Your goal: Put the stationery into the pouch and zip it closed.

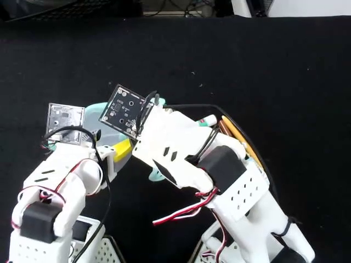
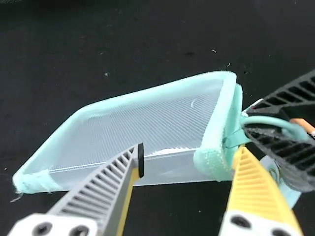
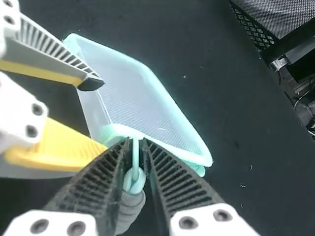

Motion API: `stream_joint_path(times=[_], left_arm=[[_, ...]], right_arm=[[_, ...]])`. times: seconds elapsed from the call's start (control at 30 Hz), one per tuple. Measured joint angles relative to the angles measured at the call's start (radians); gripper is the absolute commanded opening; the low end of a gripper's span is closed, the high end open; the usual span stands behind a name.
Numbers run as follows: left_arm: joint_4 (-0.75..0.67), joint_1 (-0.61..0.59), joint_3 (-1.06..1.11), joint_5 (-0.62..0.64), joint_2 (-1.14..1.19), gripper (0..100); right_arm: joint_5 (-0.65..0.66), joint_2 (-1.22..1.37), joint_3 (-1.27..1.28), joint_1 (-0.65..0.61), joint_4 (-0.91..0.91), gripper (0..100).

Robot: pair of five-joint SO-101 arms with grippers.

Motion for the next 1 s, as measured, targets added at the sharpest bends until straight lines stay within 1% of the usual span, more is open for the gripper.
stream_joint_path(times=[0.07, 0.1, 0.27, 0.4, 0.5, 0.67, 1.0], left_arm=[[-0.029, -0.018, 0.035, 0.002, 0.0, 29], [-0.043, -0.028, 0.048, 0.002, 0.0, 27], [-0.061, -0.037, 0.052, 0.002, -0.002, 9], [-0.064, -0.035, 0.028, -0.012, -0.006, 8], [-0.064, -0.048, 0.018, -0.037, -0.005, 8], [-0.064, -0.055, 0.02, -0.035, 0.006, 8], [-0.048, -0.071, -0.025, -0.046, 0.006, 9]], right_arm=[[0.0, 0.002, 0.0, 0.0, 0.011, 1.2], [0.0, 0.002, 0.0, 0.0, 0.02, 1.2], [0.0, 0.005, 0.0, 0.0, 0.028, 1.2], [-0.002, 0.006, 0.008, 0.0, 0.021, 1.2], [0.002, 0.002, 0.009, -0.005, 0.054, 1.2], [0.003, 0.0, 0.009, -0.063, 0.107, 1.2], [0.003, 0.0, 0.008, -0.068, 0.112, 1.2]])
